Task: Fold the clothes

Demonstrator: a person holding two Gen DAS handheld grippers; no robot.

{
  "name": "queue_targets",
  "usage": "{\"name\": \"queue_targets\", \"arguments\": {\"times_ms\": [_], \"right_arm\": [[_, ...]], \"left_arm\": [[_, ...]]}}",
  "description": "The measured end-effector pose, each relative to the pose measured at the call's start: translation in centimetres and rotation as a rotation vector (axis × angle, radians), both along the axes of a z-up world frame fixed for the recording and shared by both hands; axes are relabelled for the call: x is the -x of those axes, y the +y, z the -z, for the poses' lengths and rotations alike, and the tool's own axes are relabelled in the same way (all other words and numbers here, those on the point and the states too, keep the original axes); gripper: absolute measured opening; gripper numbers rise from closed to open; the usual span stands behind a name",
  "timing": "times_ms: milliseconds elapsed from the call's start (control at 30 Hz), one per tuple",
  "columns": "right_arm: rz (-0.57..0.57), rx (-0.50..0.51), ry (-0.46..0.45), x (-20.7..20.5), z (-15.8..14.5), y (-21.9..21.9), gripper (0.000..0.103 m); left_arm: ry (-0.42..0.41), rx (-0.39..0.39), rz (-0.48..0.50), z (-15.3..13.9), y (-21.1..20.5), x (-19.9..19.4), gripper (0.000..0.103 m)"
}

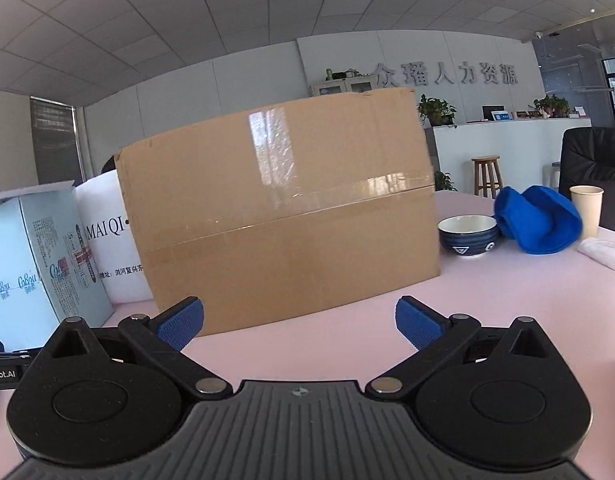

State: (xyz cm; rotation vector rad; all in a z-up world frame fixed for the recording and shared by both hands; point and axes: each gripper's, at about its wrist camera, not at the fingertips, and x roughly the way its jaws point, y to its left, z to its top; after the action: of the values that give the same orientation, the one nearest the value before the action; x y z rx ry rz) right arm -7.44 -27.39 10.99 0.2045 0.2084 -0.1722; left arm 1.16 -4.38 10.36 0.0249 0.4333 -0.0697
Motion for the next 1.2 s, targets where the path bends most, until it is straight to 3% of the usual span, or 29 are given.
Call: {"name": "queue_targets", "arguments": {"times_ms": [333,400,500,633,800,1200], "right_arm": [[0.025,0.095,0.140,-8.3,4.9,5.3,0.103],[0.019,0.082,0.231,-9.5,5.9,5.2,0.103],[0.038,0.068,0.318,-10.7,6.6,4.9,0.103],[0.014,0.065,0.435,-12.0,7.8,5.0,0.103],[-0.001,0.119,0.452,-12.3,8.0,6.1,0.103],[-0.006,0.111,0.451,-12.1,7.9,6.0,0.103]], "left_arm": [[0.061,-0.025,0.021,5.3,-1.2,-3.3,0.103],[0.093,-0.024,0.030,6.4,-1.3,-3.7,0.103],[0.215,0.000,0.025,7.5,-1.0,-5.5,0.103],[0.245,0.052,-0.010,7.7,-0.2,-6.2,0.103],[0.249,-0.041,-0.012,7.8,-1.8,-6.2,0.103],[0.254,-0.024,-0.012,7.6,-1.5,-6.4,0.103]]}}
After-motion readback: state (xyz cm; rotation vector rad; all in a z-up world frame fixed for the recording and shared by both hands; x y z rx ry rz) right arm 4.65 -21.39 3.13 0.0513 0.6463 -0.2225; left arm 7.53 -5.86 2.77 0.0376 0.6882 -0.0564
